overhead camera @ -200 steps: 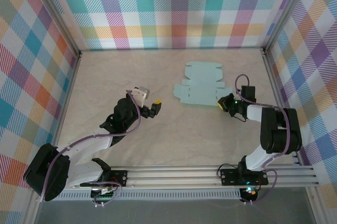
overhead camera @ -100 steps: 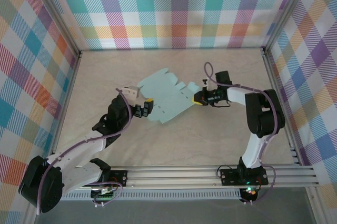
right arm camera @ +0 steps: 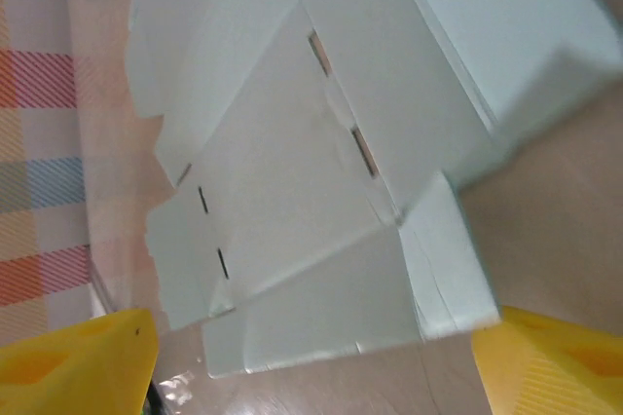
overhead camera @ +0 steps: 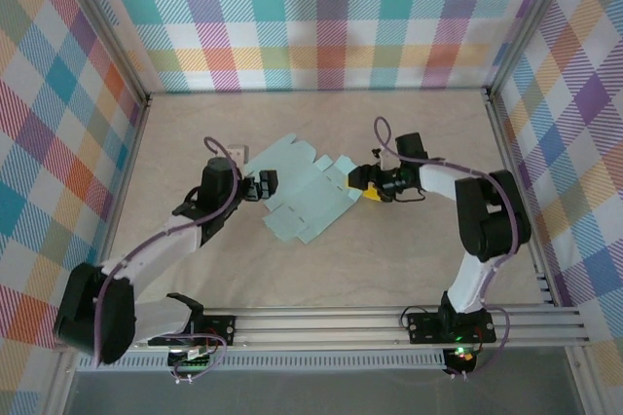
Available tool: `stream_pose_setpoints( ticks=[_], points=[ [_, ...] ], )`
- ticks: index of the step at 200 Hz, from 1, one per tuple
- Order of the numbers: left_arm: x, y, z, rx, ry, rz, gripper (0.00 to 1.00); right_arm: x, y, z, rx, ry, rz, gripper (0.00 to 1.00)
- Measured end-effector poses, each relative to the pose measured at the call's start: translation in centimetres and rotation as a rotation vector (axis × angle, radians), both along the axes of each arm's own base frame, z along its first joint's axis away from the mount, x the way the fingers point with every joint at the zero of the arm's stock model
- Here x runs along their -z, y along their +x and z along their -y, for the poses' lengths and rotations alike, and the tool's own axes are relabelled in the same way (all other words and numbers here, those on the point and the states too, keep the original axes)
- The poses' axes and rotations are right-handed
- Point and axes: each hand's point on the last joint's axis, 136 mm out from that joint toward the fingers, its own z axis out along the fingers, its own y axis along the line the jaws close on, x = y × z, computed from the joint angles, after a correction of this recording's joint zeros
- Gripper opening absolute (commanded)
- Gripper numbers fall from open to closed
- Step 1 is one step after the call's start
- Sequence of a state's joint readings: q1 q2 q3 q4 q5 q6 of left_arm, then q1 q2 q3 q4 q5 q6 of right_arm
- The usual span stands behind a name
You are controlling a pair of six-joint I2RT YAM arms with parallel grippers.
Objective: Fold the paper box
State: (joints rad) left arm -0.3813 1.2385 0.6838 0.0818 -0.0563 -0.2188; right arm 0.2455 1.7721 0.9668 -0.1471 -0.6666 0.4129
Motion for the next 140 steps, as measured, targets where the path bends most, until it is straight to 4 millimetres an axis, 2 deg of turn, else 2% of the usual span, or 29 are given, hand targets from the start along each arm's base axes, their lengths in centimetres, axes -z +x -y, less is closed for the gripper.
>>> stream_pose_setpoints(
  ticks=[21, 48, 65, 75, 88, 123, 140],
  points=[
    [1.7, 2.5, 0.3, -0.047, -0.046, -0.118, 0.94, 0.3, -1.8, 1.4, 0.108, -0.02, -0.022, 0.84],
    [3.7, 5.1, 2.0, -0.039, -0.089, -0.222, 0.85, 0.7, -3.8, 2.2, 0.203, -0.005, -0.056, 0.85],
    [5.1, 6.7, 3.4, -0.01, -0.113, -0.288, 0.75, 0.8, -5.0, 2.4, 0.242, 0.006, -0.074, 0.86],
    [5.7, 7.9, 4.4, 0.01, -0.125, -0.317, 0.66, 0.7, -5.5, 2.2, 0.255, 0.014, -0.079, 0.86],
    [6.7, 9.2, 5.3, 0.026, -0.133, -0.344, 0.6, 0.5, -6.1, 1.6, 0.264, 0.028, -0.081, 0.86],
    [10.2, 9.8, 5.8, 0.026, -0.117, -0.44, 0.47, 0.0, -6.4, -0.1, 0.282, 0.075, -0.089, 0.85],
    [11.7, 9.3, 5.4, 0.003, -0.102, -0.491, 0.46, -0.1, -6.1, -0.9, 0.288, 0.095, -0.086, 0.85]
  ],
)
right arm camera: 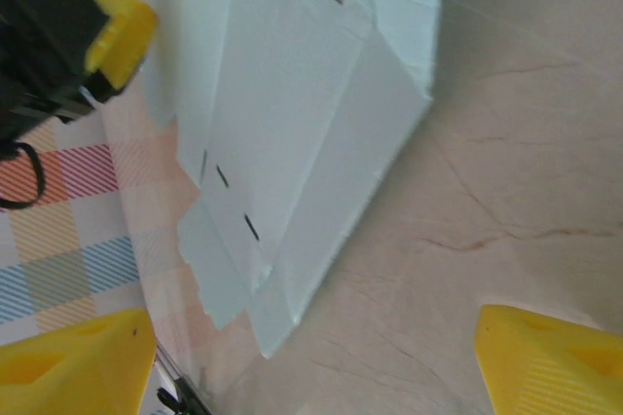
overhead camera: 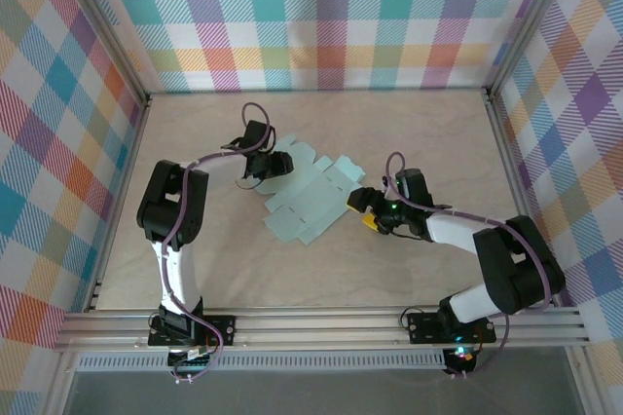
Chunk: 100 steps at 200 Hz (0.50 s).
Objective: Fold the paper box
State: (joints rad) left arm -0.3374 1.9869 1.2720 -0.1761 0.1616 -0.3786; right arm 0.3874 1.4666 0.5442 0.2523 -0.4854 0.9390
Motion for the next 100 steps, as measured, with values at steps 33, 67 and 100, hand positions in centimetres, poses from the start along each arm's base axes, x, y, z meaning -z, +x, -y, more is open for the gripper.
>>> stream_pose_setpoints(
  ticks=[33, 67, 100],
  points=[
    [0.6, -0.7, -0.7, -0.06, -0.004, -0.022, 0.44, 1.1, 0.0, -1.1, 0.008, -0.01, -0.024, 0.75],
    [0.8, -3.2, -1.8, -0.153, -0.044, -0.038, 0.41, 2.0, 0.5, -2.3, 0.006, -0.012, -0.051, 0.57],
    [0.9, -5.9, -3.2, -0.294, -0.107, -0.062, 0.42, 2.0, 1.2, -3.6, -0.001, 0.001, -0.053, 0.43]
  ],
)
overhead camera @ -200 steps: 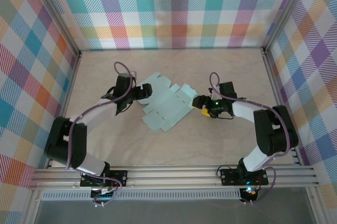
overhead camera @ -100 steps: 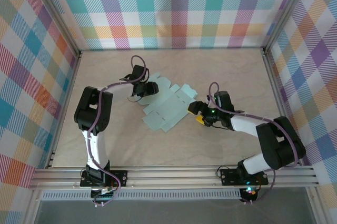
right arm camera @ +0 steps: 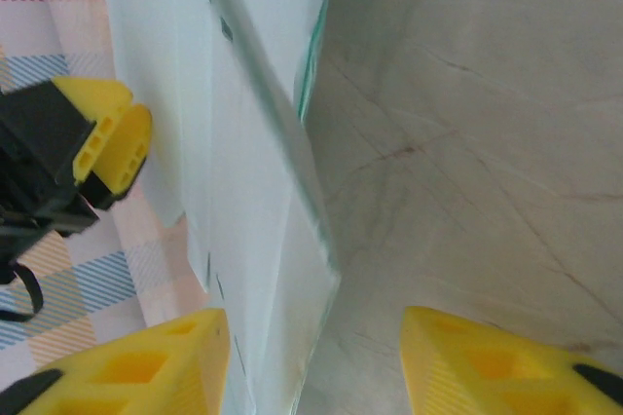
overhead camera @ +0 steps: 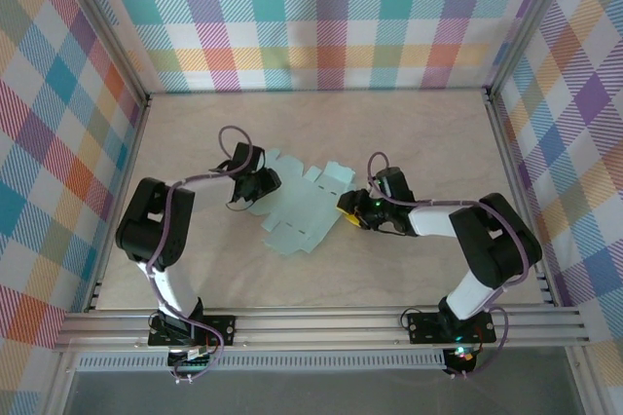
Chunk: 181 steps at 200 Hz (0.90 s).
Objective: Fold the paper box
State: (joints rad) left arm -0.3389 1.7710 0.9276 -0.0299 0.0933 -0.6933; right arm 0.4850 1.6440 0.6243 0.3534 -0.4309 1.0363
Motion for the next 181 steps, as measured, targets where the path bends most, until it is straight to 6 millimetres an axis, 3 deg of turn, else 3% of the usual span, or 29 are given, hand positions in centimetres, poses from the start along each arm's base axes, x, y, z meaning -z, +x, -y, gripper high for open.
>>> stream_pose_setpoints(
  ticks=[37, 79, 101, 181],
  points=[
    [-0.1, -3.0, -0.7, -0.156, -0.055, -0.021, 0.44, 0.3, 0.2, -0.7, 0.002, 0.014, -0.011, 0.32],
    [0.0, -5.1, 0.4, -0.287, -0.076, -0.028, 0.45, 0.2, 0.0, -1.2, 0.002, 0.018, -0.013, 0.26],
    [-0.1, -5.5, 0.7, -0.345, -0.091, -0.022, 0.45, 0.3, -0.2, -1.2, 0.013, 0.0, -0.014, 0.32],
    [-0.1, -6.0, 0.3, -0.47, -0.13, -0.018, 0.47, 0.2, -3.8, -2.0, 0.056, -0.069, 0.017, 0.19]
  ],
)
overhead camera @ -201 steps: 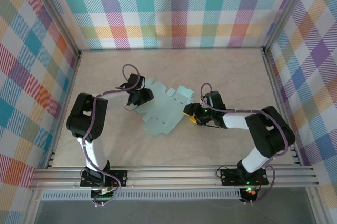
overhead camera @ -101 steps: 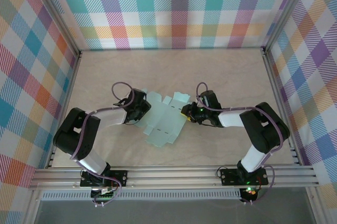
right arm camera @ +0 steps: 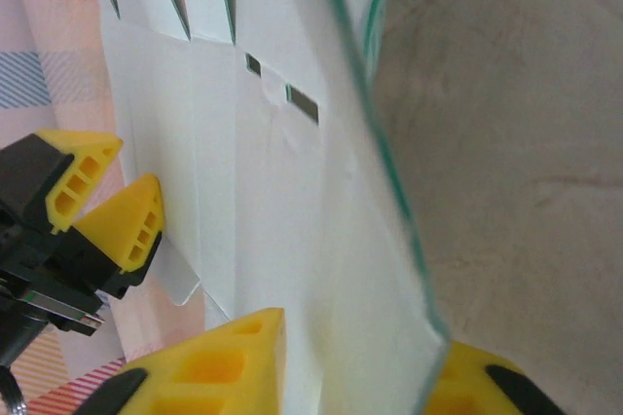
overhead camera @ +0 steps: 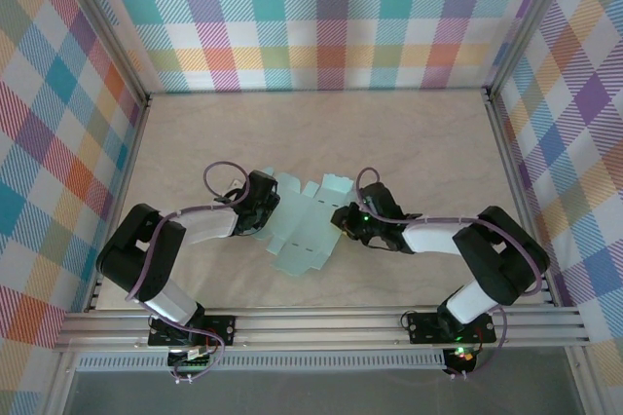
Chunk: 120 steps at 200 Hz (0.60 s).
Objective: Fold the paper box
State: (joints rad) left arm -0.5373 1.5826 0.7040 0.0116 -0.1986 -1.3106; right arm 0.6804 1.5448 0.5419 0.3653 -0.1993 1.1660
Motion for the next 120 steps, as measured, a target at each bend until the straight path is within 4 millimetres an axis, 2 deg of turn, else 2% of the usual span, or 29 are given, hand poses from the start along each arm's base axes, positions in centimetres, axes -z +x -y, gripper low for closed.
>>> stream_pose_setpoints(
  ticks=[27, 39, 51, 58, 76, 99, 120],
  points=[
    [-0.1, 0.0, 0.0, -0.012, 0.002, 0.005, 0.5, 0.5, -1.0, -0.5, 0.017, -0.02, -0.011, 0.1],
    [-0.2, 0.0, -0.1, -0.017, 0.005, 0.009, 0.56, 0.5, -1.1, -0.5, 0.027, -0.024, -0.014, 0.0],
    [-0.4, 0.0, -0.1, -0.021, 0.003, 0.016, 0.63, 0.2, -1.1, -0.5, 0.031, -0.024, -0.008, 0.0],
    [-0.6, 0.0, -0.1, -0.015, 0.005, 0.02, 0.69, 0.1, -1.0, -0.5, 0.028, -0.031, -0.006, 0.0],
    [-1.4, -0.4, -0.4, 0.015, 0.04, 0.038, 1.0, -0.3, -0.7, -0.6, -0.007, -0.06, -0.009, 0.0],
    [-3.8, -0.7, -1.2, 0.082, 0.113, 0.092, 1.0, -1.6, 1.1, -0.1, -0.059, -0.081, 0.016, 0.0],
    [-6.4, -0.4, -1.2, 0.188, 0.187, 0.15, 1.0, -2.2, 2.9, 0.8, -0.137, -0.114, 0.02, 0.0]
  ],
)
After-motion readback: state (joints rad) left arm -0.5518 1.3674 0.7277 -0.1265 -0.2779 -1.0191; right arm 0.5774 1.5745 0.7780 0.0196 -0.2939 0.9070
